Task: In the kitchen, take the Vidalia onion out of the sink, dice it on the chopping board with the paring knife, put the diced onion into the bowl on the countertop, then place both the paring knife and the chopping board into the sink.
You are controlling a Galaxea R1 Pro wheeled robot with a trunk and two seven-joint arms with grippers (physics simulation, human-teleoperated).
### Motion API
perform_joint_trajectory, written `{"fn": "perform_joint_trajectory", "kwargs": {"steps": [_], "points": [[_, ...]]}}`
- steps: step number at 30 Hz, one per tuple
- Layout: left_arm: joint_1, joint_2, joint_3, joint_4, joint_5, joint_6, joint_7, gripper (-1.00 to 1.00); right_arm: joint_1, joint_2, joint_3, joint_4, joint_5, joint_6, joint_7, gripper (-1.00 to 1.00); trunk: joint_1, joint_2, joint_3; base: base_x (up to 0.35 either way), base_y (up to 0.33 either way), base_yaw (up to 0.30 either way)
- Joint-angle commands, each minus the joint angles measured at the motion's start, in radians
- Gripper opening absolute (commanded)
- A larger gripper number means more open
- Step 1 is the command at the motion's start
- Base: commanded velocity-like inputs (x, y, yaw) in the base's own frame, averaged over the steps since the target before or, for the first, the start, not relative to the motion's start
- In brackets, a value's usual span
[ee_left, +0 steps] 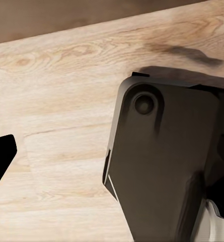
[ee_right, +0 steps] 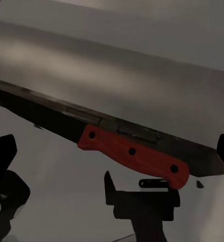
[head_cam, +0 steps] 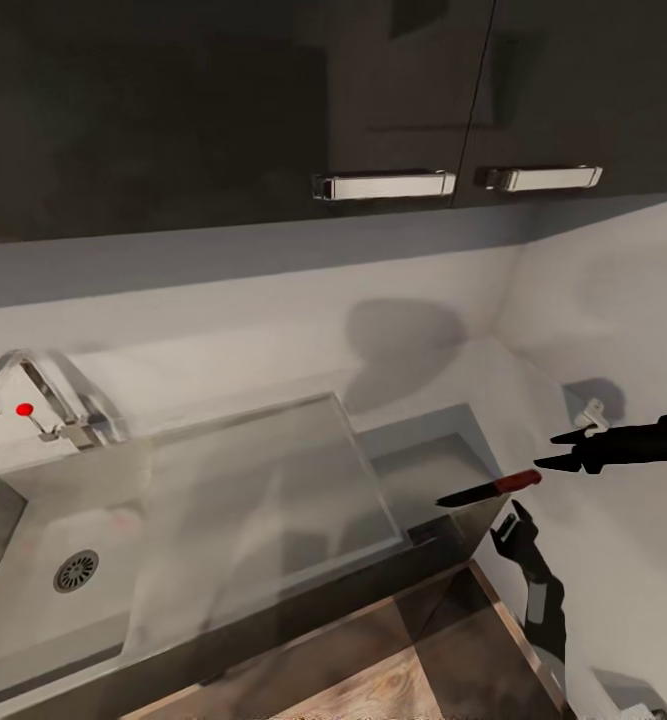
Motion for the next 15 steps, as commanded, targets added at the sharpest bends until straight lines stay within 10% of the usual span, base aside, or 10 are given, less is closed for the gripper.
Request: {"fn": "perform_joint_trajectory", "kwargs": {"steps": [1,15], "points": [[0.000,0.002,-0.006,-0.002,0.010,-0.002,0.008,1.00,-0.001,0.000,0.000,-0.001,0.003,0.010,0.005,1.00,0.001,-0.002,-0.003,0.000,0.000,0.000],[-0.001,-0.004,-0.006,0.003,0.010,-0.002,0.008,1.00,-0.001,-0.001,-0.001,-0.003,0.003,0.009,0.010,1.00,0.001,-0.002,-0.027,0.000,0.000,0.000]]}}
